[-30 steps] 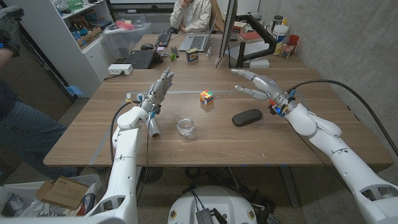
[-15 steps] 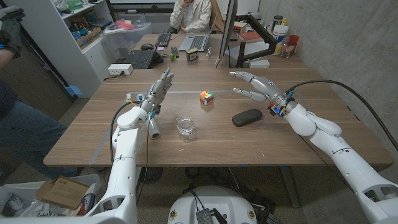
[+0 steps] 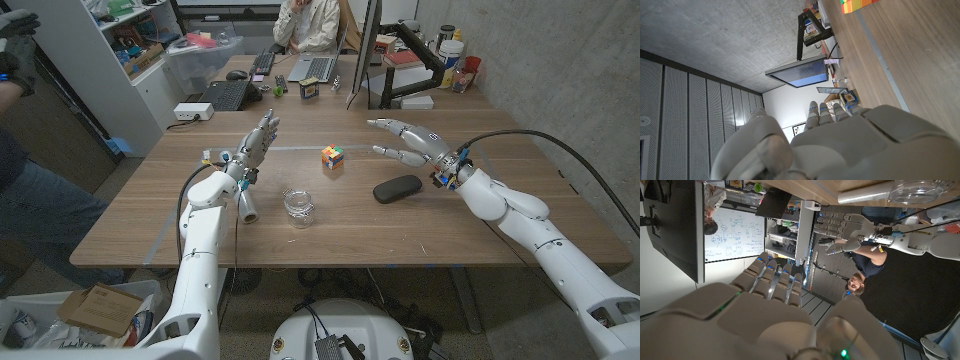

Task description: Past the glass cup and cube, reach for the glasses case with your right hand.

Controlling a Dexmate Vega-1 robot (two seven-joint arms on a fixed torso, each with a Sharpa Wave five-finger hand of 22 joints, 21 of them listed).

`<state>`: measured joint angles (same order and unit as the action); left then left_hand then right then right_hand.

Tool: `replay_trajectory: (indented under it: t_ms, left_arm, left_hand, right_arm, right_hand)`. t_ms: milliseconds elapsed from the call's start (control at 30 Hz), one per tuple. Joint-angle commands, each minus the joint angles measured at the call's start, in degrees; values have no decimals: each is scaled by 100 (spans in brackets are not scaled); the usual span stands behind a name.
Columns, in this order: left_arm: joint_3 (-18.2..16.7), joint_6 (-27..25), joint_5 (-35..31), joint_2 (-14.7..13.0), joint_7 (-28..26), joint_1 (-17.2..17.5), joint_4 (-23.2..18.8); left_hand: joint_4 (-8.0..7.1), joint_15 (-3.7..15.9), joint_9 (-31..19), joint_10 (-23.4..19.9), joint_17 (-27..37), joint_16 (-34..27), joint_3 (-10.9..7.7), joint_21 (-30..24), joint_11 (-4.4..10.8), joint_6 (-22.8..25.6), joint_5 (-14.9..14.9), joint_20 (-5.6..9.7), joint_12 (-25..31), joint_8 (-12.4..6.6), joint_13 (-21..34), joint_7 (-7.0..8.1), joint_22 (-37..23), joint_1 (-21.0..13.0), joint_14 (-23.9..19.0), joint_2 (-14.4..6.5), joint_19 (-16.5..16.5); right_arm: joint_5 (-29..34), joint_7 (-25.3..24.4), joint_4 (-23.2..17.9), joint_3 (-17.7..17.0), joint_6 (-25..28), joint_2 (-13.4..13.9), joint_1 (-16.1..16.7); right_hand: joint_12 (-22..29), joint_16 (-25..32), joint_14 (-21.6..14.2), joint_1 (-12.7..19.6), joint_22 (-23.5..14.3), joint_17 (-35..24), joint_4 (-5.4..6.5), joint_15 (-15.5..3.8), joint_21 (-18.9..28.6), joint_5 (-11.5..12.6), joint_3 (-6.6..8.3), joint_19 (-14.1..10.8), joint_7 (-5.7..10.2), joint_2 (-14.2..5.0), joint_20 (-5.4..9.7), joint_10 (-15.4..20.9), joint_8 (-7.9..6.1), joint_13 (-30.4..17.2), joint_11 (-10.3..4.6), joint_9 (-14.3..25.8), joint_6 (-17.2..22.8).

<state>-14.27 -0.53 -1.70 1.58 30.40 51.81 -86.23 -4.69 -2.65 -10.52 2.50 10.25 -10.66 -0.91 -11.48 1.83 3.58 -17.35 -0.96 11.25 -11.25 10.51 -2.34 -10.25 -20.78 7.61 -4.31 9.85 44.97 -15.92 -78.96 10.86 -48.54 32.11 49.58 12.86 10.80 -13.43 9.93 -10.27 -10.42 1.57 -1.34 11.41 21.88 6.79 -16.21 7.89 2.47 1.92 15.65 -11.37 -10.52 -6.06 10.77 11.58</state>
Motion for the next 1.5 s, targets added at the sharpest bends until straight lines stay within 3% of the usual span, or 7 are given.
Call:
replay_trajectory:
  t_ms: [33,400,500,900,1500]
  left_arm:
    - [-10,-14,9,-15,21,-4,-12]
    - [1,-19,-2,-23,18,-5,-41]
    - [2,-30,-3,-11,3,11,-69]
    - [27,-72,-8,-16,12,76,-159]
    - [53,-45,14,-17,25,113,-178]
  left_hand:
    - [2,-29,-12,31,24,-33,38,-41,27,21,3,-37,24,-6,23,34,-34,-11,20,-44,147]
    - [1,-43,-13,41,25,-30,47,-40,26,27,7,-57,21,-8,23,44,-35,-15,17,-48,149]
    - [0,-91,-13,48,26,-29,56,-44,41,25,10,-176,19,-7,23,42,-36,-19,13,-52,137]
    - [-3,-135,-14,68,28,-25,71,-51,101,20,17,-279,12,-6,24,57,-40,-25,16,-60,117]
    - [-5,-131,-15,66,31,-20,86,-49,145,8,23,-320,14,-3,26,67,-43,-33,28,-69,124]
  right_arm:
    - [75,-82,-53,109,132,91,29]
    - [117,-115,-57,177,201,160,37]
    - [115,-103,-52,194,214,181,42]
    - [213,-82,-31,307,254,261,37]
    - [237,72,-158,357,444,365,64]
  right_hand:
    - [-34,23,-42,34,-13,-8,-56,59,1,36,9,-25,48,-32,-63,20,-39,-25,-52,18,28]
    - [-31,25,-67,55,-14,-6,-64,95,4,44,13,-36,65,-53,-78,31,-39,-25,-64,17,40]
    - [-25,38,-124,71,-16,-5,-72,162,17,51,14,-70,75,-66,-156,50,-39,-25,-67,17,53]
    - [-18,28,-137,102,-19,-3,-84,184,9,61,22,-56,128,-98,-211,76,-52,-26,-65,17,105]
    - [-27,-5,-92,225,-23,0,-134,226,-22,83,85,33,154,-208,-240,65,-85,-26,-2,17,238]
